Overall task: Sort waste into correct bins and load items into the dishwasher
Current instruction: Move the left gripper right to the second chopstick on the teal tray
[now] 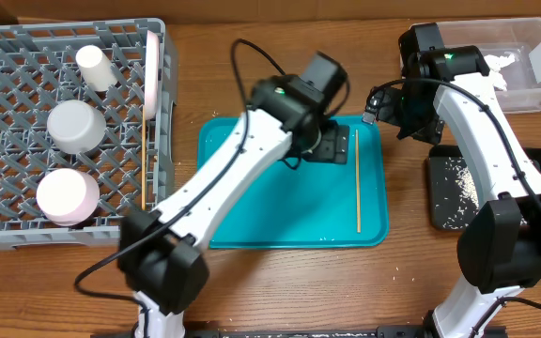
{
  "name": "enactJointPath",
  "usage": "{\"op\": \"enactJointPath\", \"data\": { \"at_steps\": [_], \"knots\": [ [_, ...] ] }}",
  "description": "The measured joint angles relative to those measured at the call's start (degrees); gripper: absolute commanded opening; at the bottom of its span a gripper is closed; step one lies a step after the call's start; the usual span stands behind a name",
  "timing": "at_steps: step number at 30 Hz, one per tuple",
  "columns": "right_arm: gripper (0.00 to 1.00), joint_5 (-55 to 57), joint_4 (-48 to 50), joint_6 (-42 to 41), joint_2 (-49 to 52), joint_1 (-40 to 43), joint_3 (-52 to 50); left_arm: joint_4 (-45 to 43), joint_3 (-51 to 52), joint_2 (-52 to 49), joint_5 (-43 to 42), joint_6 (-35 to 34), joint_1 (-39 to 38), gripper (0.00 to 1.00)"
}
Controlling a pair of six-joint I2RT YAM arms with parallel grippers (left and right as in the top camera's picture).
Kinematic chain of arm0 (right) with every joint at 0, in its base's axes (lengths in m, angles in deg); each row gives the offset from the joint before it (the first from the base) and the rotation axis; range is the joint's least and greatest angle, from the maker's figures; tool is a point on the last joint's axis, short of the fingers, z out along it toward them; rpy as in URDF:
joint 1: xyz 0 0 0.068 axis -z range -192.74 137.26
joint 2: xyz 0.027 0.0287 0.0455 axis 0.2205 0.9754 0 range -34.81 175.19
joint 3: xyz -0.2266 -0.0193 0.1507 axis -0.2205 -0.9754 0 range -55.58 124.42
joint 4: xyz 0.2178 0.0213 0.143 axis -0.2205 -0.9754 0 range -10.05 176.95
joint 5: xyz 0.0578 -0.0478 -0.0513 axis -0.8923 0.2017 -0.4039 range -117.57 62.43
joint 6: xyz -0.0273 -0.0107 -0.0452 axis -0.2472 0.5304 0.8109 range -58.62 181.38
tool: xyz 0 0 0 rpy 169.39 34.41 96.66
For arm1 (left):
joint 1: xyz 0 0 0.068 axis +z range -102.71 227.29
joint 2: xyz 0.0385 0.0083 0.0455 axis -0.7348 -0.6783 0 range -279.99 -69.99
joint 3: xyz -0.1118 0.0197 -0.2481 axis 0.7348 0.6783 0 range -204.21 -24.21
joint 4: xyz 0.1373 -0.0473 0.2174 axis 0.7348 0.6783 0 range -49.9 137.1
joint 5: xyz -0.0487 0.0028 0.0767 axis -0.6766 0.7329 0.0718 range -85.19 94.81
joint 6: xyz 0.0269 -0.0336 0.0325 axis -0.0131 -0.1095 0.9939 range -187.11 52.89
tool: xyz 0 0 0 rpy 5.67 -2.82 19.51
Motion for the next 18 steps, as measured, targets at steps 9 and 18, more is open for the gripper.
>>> {"op": "enactJointPath", "data": {
  "at_steps": [9, 18],
  "knots": [
    [1.00, 6.78, 4.20, 0.98, 0.00, 2.32, 0.00, -2.97, 0.22, -7.45, 1.16, -5.95, -3.74, 0.89],
    [1.00, 4.09, 2.86, 1.11, 0.00, 13.03, 0.00, -12.76, 0.33, -12.90, 3.06, -10.43, -8.79, 0.87]
  ]
}}
